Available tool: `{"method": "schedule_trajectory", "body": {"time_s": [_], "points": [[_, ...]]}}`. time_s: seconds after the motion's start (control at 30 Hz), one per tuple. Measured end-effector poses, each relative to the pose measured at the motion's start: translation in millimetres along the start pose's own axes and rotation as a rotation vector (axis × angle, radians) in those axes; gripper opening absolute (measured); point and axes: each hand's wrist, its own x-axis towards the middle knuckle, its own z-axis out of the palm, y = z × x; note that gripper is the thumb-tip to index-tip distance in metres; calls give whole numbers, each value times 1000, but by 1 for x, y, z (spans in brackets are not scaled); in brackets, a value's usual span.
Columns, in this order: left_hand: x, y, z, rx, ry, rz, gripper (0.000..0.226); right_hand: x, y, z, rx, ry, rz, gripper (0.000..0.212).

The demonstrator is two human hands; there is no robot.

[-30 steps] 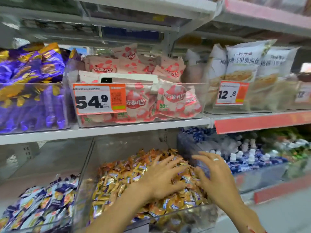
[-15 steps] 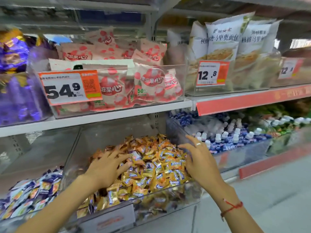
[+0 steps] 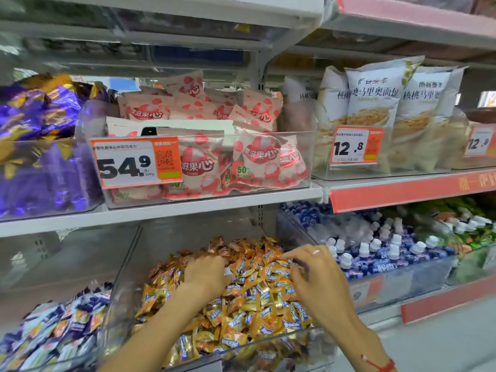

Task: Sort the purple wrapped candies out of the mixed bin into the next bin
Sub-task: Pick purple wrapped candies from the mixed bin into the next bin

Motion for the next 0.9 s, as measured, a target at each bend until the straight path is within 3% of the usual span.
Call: {"method": "schedule_trajectory", "body": {"time_s": [0.13,0.23,0.37,0.43,0.53,0.7,0.9], "points": [[-17,-9,-4,-132,160,52,21,7,-12,8,-29,-273,-12,23],[-43,-21,-12,-281,326,84,8,16,-22,14,-69,-353,-29,22],[-77,-37,-22,-555,442,102,10,35,-34,23,-121,-482,-67,29],[-89,-43,-23,-584,448,116,9,41,-39,32,-162,-555,-78,30],[-101,-48,-21,-568,445,166,8,39,-43,44,-184,-555,-62,30],[-111,-56,-35,-862,586,161,19,29,-38,38,-106,-401,32,23],[-115,-72,-32,-1004,591,80,15,15,-57,59,25,-511,-20,23]]}}
